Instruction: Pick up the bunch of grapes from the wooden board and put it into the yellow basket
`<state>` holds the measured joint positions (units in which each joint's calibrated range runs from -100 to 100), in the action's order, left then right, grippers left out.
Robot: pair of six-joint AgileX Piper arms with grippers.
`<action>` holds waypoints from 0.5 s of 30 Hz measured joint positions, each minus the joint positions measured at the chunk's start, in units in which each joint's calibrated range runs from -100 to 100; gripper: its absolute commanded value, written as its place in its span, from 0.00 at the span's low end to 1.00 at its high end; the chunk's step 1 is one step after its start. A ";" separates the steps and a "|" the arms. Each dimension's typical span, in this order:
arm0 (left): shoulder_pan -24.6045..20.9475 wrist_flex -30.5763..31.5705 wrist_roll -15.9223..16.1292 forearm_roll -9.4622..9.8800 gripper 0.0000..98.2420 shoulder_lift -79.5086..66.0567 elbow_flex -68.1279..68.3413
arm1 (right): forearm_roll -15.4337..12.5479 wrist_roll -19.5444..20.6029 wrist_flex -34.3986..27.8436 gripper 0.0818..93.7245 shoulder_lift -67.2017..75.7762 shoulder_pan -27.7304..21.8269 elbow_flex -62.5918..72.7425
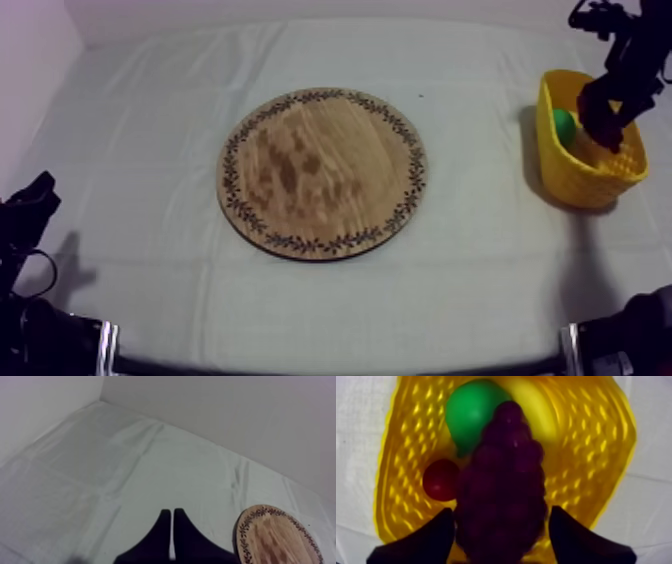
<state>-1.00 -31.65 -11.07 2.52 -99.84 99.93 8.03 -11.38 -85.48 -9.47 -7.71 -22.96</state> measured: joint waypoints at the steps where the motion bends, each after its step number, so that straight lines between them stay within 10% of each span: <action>1: 0.00 0.00 0.00 0.00 0.00 0.00 0.00 | 0.00 0.19 0.33 0.67 -0.79 0.12 0.03; 15: 0.00 0.00 0.00 0.00 0.00 0.00 0.00 | -0.32 1.29 0.41 0.73 -5.44 0.78 3.06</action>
<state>-1.00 -31.65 -11.07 2.52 -99.84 99.93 7.71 -10.10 -85.07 -14.90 -6.93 -19.90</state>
